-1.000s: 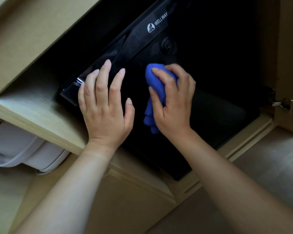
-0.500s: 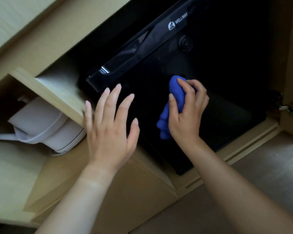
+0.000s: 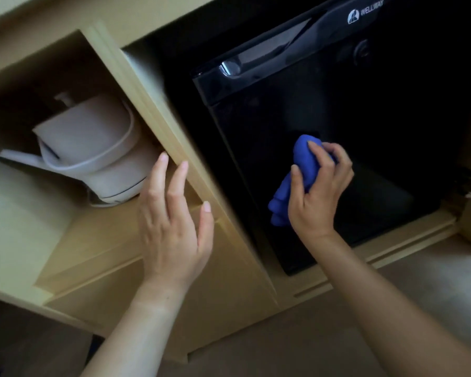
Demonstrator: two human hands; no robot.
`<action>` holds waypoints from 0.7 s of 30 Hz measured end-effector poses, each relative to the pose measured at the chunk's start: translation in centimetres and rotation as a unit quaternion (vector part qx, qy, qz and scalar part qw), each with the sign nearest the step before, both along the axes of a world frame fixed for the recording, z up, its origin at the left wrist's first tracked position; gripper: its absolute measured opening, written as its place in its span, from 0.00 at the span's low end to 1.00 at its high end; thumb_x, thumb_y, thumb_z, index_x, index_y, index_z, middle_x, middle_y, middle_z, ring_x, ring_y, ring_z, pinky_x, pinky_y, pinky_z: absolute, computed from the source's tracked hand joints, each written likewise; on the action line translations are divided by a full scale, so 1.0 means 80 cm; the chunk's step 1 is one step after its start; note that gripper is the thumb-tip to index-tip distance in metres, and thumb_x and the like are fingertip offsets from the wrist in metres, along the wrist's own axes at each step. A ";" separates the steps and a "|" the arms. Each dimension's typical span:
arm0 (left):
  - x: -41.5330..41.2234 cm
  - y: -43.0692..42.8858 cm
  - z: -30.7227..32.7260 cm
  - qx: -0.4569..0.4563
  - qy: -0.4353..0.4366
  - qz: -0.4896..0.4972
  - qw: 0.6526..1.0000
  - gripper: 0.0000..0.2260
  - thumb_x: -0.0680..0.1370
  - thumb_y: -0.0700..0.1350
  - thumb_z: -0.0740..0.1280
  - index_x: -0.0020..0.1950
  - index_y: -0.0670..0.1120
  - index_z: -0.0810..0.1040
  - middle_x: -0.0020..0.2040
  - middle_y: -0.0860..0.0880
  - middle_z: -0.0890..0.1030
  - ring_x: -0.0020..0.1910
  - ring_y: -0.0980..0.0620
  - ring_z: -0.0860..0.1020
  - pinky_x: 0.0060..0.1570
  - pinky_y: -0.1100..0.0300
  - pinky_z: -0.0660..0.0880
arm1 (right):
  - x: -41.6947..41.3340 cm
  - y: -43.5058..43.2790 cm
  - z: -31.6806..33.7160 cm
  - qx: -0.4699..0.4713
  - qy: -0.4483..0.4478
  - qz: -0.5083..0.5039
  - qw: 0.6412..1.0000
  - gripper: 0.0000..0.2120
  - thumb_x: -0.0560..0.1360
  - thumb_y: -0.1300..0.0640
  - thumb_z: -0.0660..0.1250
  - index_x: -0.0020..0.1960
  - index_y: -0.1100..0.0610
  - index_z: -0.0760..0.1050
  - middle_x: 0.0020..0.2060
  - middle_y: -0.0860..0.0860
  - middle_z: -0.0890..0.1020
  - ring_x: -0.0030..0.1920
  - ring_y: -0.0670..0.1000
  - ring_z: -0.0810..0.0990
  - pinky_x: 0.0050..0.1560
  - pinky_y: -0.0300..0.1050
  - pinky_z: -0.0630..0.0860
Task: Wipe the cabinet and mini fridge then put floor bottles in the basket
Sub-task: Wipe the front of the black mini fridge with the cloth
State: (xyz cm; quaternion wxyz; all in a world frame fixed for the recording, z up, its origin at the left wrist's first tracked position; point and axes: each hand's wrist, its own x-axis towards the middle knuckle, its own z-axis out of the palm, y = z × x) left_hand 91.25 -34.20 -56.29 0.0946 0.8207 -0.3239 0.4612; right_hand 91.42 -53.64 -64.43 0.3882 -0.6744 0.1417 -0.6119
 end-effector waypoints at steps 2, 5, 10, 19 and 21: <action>0.002 0.005 -0.004 -0.014 0.022 0.001 1.000 0.25 0.79 0.46 0.60 0.73 0.39 0.60 0.72 0.36 0.62 0.71 0.42 0.62 0.71 0.56 0.56 | 0.004 0.008 0.018 0.020 -0.024 -0.009 0.999 0.16 0.77 0.55 0.62 0.63 0.55 0.65 0.61 0.61 0.69 0.60 0.58 0.67 0.65 0.42 0.60; 0.011 0.009 -0.009 -0.019 0.042 -0.010 0.999 0.25 0.79 0.47 0.59 0.74 0.42 0.57 0.71 0.36 0.64 0.70 0.42 0.63 0.71 0.58 0.56 | 0.015 0.025 0.052 -0.033 -0.064 -0.008 0.997 0.15 0.77 0.55 0.63 0.63 0.55 0.66 0.61 0.59 0.70 0.60 0.57 0.69 0.63 0.50 0.64; 0.017 0.012 -0.025 -0.024 0.067 0.011 0.997 0.25 0.80 0.48 0.57 0.74 0.42 0.54 0.70 0.36 0.67 0.68 0.42 0.66 0.65 0.52 0.65 | 0.028 0.041 0.060 -0.118 -0.061 -0.011 0.991 0.15 0.78 0.51 0.61 0.63 0.50 0.65 0.61 0.51 0.64 0.61 0.56 0.67 0.65 0.51 0.64; 0.020 0.008 -0.038 -0.032 0.020 0.056 0.998 0.20 0.78 0.48 0.57 0.67 0.39 0.64 0.54 0.40 0.80 0.51 0.42 0.76 0.51 0.53 0.66 | 0.021 0.044 0.037 -0.142 -0.024 -0.002 0.990 0.14 0.78 0.50 0.60 0.62 0.49 0.66 0.62 0.49 0.64 0.62 0.54 0.65 0.63 0.47 0.62; 0.020 0.007 -0.037 -0.027 0.012 0.060 0.998 0.19 0.78 0.47 0.57 0.65 0.39 0.66 0.52 0.40 0.80 0.51 0.42 0.75 0.50 0.52 0.66 | 0.027 0.047 0.059 -0.152 -0.042 -0.010 0.987 0.14 0.78 0.49 0.61 0.62 0.49 0.66 0.62 0.49 0.64 0.61 0.55 0.67 0.62 0.46 0.62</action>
